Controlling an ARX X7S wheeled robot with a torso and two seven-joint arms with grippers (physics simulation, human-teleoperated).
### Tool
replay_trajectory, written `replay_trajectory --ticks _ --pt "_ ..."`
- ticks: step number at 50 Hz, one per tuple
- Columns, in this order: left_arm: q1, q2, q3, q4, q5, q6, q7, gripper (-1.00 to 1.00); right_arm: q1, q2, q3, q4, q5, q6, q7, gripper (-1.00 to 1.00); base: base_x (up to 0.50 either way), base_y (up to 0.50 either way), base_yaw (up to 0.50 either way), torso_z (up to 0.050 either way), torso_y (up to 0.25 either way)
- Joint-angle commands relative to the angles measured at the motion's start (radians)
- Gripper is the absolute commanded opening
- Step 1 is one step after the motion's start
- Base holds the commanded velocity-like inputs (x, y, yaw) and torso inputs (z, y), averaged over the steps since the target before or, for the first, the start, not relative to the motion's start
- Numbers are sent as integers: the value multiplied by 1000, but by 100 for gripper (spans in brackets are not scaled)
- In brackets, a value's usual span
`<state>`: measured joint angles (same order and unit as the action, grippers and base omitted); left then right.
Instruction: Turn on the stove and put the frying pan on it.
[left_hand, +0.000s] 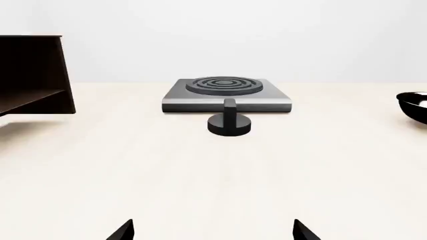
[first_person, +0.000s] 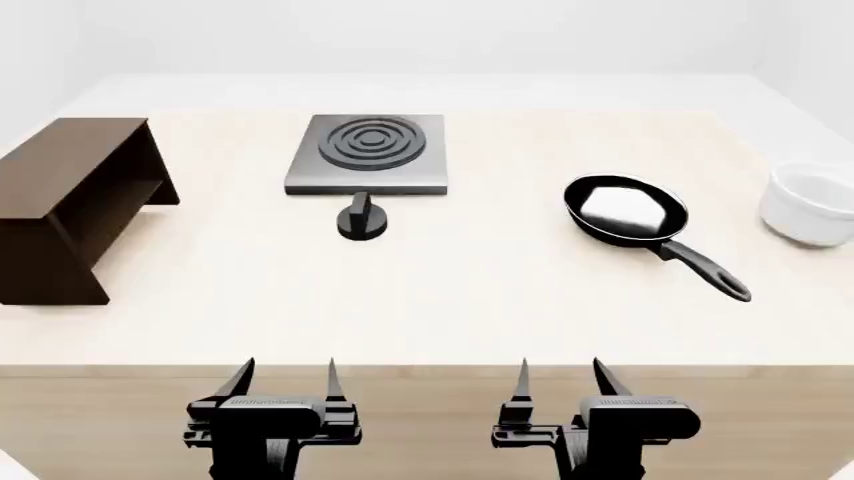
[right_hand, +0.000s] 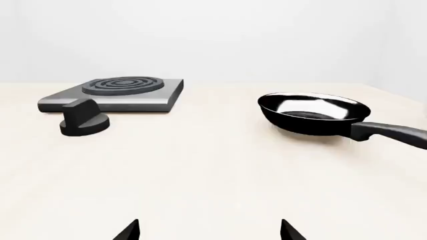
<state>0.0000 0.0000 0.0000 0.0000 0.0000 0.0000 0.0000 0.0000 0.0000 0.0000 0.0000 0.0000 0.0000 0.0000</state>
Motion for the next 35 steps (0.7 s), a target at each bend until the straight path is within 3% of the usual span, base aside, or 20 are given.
replay_trajectory --ticks 1,16,17,26,35 --pt "0 -16 19 -1 -14 3 -19 100 11 16 -23 13 -1 18 30 100 0 0 0 0 0" --pt "-6 -52 58 8 -52 -2 -71 100 14 56 -80 8 15 18 67 100 0 0 0 0 0" --pt "-6 -12 14 7 -6 -7 -29 100 12 32 -53 8 -12 18 40 100 0 0 0 0 0" --pt "-9 -36 48 20 19 -22 -130 100 10 46 -68 0 2 30 86 100 0 0 0 0 0" --pt "-8 -53 69 25 8 -22 -160 100 12 60 -81 -5 23 25 106 100 0 0 0 0 0"
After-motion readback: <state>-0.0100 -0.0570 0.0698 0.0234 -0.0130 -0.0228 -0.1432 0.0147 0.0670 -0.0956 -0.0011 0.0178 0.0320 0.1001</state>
